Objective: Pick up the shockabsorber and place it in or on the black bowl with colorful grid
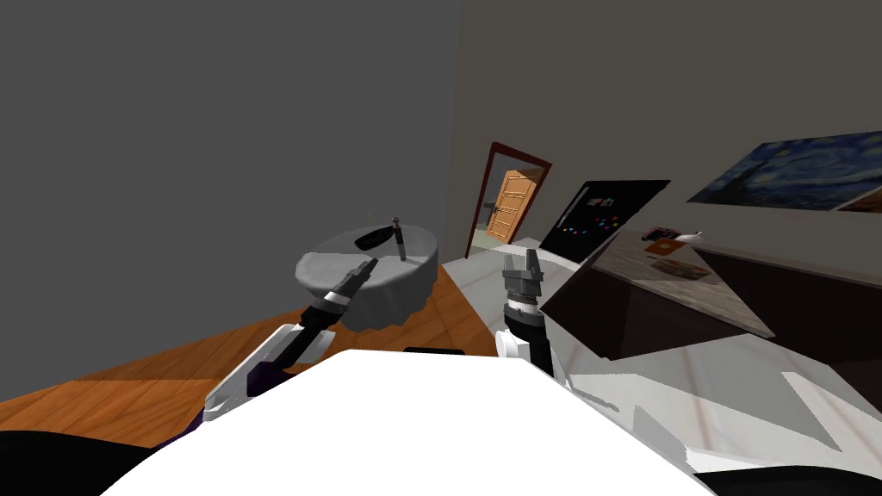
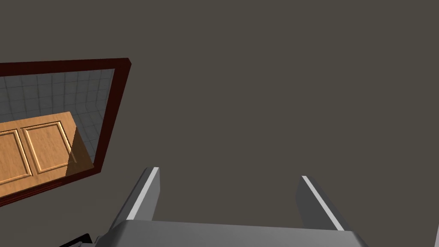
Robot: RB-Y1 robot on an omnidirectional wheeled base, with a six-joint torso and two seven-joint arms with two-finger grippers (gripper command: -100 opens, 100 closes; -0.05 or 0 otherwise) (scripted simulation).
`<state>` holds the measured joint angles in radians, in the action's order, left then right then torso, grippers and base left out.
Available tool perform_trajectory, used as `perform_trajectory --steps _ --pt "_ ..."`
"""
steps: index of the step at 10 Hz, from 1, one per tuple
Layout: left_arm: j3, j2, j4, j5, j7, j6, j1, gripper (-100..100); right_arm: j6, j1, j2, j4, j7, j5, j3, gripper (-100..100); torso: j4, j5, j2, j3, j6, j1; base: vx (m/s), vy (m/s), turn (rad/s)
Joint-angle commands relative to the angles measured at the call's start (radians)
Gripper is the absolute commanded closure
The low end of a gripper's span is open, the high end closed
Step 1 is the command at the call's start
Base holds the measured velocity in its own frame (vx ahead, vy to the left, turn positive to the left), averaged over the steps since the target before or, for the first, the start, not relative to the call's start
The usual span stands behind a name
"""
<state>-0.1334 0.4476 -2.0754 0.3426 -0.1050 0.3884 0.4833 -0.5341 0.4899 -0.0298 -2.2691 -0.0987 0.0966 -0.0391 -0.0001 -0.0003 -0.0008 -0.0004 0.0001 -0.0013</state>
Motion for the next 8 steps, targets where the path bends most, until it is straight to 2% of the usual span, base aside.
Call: perform_trajectory --steps 1,4,5,8 --pt "-0.012 0.028 0.018 0.015 -0.001 -0.022 -0.001 -100 0.0 0.0 0.0 0.0 0.0 0.0 0.0 0 0.0 0.0 0.0 0.0 0.0 0.0 0.017 -0.026 -0.107" --pt "-0.038 0.083 0.04 0.037 0.005 -0.067 -0.001 -100 0.0 0.0 0.0 0.0 0.0 0.0 0.0 0 0.0 0.0 -0.001 -0.001 0.0 0.0 0.029 -0.031 -0.145" --pt "-0.058 0.118 0.053 0.048 0.011 -0.097 -0.001 -100 0.0 0.0 0.0 0.0 0.0 0.0 0.0 0 0.0 0.0 -0.002 -0.001 0.0 -0.001 0.046 -0.035 -0.287" --pt "-0.089 0.165 0.071 0.062 0.023 -0.142 -0.003 -100 0.0 0.0 0.0 0.0 0.0 0.0 0.0 0 -0.001 0.0 -0.004 -0.002 0.0 -0.001 0.062 -0.032 -0.186"
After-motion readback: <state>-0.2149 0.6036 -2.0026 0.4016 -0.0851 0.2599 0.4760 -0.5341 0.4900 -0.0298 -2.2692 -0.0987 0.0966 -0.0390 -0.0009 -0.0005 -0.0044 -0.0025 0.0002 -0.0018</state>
